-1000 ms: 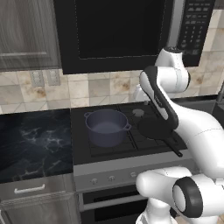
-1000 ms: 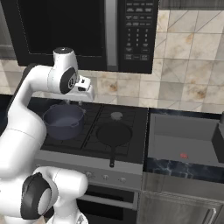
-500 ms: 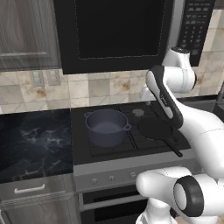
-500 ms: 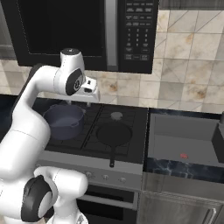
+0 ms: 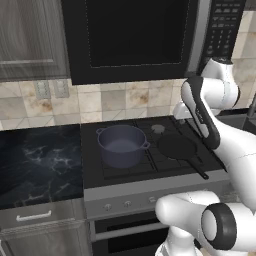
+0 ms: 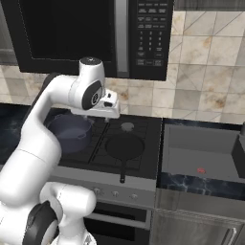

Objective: Move the pot and pan from the stove into the sink.

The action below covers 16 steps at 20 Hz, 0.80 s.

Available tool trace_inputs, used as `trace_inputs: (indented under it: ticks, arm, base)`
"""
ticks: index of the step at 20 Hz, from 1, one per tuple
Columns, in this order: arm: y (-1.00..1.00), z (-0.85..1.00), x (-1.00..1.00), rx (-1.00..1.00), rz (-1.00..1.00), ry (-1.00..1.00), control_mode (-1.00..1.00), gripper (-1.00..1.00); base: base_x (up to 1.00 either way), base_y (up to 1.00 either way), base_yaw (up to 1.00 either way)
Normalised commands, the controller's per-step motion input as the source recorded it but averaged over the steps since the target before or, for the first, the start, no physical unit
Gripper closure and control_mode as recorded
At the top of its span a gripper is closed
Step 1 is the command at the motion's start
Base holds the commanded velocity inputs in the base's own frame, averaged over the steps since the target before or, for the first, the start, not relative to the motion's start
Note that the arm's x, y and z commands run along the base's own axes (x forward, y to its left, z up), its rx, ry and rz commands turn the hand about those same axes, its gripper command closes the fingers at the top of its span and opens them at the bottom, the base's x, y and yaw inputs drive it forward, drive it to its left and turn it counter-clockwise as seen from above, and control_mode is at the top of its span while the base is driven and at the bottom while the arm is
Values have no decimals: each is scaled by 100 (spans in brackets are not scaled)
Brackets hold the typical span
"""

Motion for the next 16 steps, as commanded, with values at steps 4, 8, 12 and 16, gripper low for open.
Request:
trace_inputs:
  ticks: [4,8,12,16]
  arm:
    - [-38,-14,-14,0,0,5,-100,-100]
    - [-30,-19,-13,0,0,4,-100,-100]
    - [-21,-18,-10,0,0,2,-100,-100]
    - [-14,-12,-10,-1,0,0,-100,-100]
  base:
    - [0,0,0]
    - [0,0,0]
    - [0,0,0]
    - [0,0,0]
